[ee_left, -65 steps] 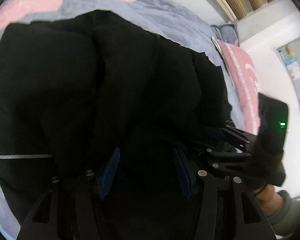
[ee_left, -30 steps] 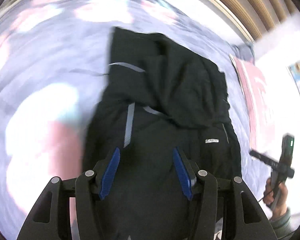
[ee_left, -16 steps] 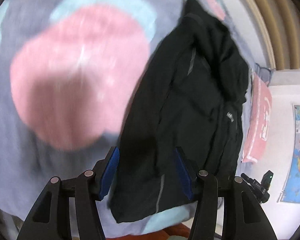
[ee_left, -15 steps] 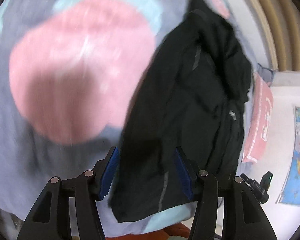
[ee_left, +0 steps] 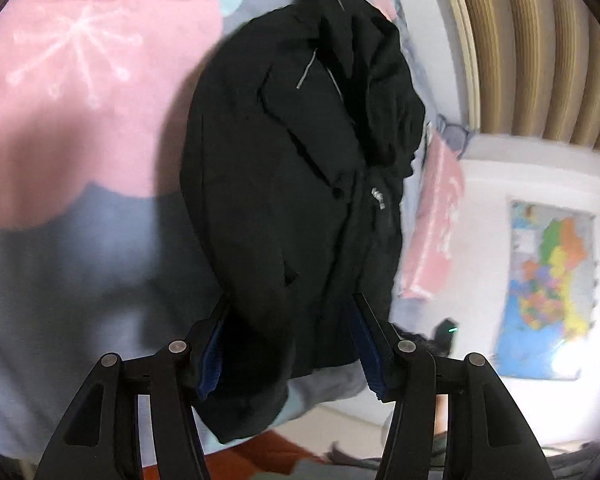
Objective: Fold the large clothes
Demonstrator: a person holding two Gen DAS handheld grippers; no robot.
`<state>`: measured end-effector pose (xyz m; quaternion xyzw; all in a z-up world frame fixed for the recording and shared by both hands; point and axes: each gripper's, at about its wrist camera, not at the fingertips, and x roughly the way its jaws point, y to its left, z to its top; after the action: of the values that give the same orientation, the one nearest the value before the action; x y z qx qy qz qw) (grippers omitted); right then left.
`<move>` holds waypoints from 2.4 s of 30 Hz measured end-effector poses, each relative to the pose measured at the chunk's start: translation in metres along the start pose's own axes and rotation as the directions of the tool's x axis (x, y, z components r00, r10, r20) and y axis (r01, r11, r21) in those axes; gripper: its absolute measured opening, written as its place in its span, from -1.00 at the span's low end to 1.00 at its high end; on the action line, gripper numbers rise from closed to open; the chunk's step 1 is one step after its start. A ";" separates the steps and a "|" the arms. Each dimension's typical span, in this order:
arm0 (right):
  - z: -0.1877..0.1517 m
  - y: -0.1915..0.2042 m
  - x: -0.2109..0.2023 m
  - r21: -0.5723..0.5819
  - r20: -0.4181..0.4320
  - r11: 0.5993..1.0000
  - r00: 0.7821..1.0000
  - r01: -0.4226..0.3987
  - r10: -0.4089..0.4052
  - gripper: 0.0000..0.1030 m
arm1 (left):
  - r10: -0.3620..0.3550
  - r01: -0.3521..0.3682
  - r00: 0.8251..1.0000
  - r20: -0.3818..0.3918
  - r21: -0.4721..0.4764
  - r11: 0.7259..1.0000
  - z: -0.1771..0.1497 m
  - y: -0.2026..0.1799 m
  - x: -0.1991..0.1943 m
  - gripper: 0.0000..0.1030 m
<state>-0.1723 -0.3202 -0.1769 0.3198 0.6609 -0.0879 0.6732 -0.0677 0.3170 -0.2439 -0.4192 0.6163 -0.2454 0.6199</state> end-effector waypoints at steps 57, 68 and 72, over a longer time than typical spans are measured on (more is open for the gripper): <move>0.120 0.123 -0.153 -0.328 0.226 0.916 0.922 -0.233 0.315 -0.71 | -0.039 -0.056 0.955 0.294 0.310 0.949 0.082 -0.187 -0.055 -0.72; 0.262 0.187 -0.142 -0.301 0.288 0.931 0.911 -0.208 0.296 -0.71 | -0.036 -0.083 0.917 0.397 0.277 0.957 0.217 -0.231 -0.027 -0.71; 0.330 0.209 -0.088 -0.256 0.257 0.949 0.934 -0.183 0.249 -0.71 | 0.061 -0.146 0.914 0.401 0.185 0.972 0.288 -0.214 0.021 -0.65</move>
<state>0.2057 -0.3645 -0.0534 0.2954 0.5228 0.0183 0.7994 0.2595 0.2494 -0.1112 -0.3583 0.4714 -0.1872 0.7838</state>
